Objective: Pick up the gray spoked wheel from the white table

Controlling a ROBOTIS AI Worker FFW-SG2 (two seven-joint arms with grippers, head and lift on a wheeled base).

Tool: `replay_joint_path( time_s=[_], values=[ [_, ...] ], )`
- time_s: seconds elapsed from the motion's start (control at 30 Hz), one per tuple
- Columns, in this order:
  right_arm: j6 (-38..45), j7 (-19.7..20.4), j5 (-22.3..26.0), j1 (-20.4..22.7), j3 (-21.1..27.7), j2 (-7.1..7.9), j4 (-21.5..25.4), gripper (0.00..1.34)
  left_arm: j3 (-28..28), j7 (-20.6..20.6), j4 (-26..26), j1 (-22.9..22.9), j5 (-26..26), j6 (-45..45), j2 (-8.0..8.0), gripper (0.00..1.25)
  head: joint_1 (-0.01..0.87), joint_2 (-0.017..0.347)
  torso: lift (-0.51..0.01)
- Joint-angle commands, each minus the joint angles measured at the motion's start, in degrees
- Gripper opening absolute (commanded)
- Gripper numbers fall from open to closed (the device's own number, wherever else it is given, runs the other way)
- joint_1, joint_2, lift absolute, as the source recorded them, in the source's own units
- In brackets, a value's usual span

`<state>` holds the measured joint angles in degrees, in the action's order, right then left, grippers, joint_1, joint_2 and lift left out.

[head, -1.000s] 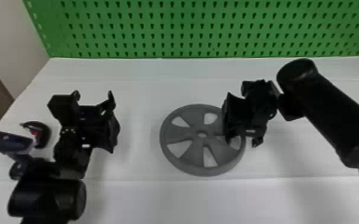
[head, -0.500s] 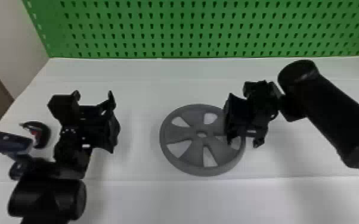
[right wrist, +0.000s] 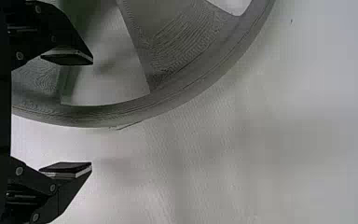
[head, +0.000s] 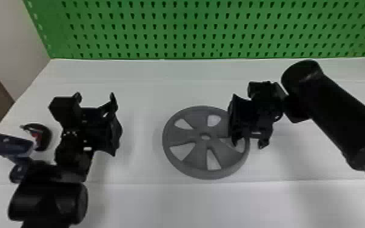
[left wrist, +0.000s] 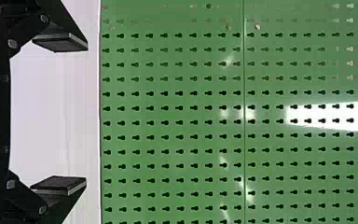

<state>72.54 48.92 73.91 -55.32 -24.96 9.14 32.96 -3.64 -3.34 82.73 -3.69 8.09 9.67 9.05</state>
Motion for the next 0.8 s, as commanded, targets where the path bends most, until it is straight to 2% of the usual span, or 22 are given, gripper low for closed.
replay_joint_path(
  time_s=[0.0, 0.07, 0.4, 0.5, 0.63, 0.77],
  values=[
    [-0.3, -0.3, -0.6, 0.0, -0.2, 0.0, 0.2, 0.77, 0.0, 0.0, 0.0, 0.0, 0.0, 0.0, 0.0, 1.0, 0.77, 0.044, -0.098],
    [-0.4, -0.8, -1.2, 0.0, -0.2, 0.0, 0.2, 0.7, -0.1, 0.0, 0.0, 0.0, 0.1, 0.0, 0.0, 1.0, 0.77, 0.044, -0.098],
    [-0.6, -1.5, -1.9, 0.0, -0.5, 0.0, 0.2, 0.61, 0.0, 0.0, 0.0, 0.0, 0.2, 0.0, 0.0, 1.0, 0.77, 0.044, -0.098],
    [-0.5, -1.6, -1.9, 0.0, -0.6, 0.0, 0.3, 0.5, -0.1, 0.0, 0.0, 0.1, 0.2, 0.0, 0.0, 1.0, 0.77, 0.044, -0.098],
    [-0.5, -1.7, -1.9, 0.0, -0.8, 0.0, 0.3, 0.48, -0.1, 0.0, -0.1, 0.1, 0.2, 0.0, 0.0, 1.0, 0.77, 0.044, -0.098],
    [-0.4, -1.7, -1.9, 0.0, -0.9, -0.09, 0.3, 0.31, 0.0, 0.0, -0.1, 0.0, 0.3, 0.0, 0.0, 1.0, 0.77, 0.044, -0.098]
  ],
)
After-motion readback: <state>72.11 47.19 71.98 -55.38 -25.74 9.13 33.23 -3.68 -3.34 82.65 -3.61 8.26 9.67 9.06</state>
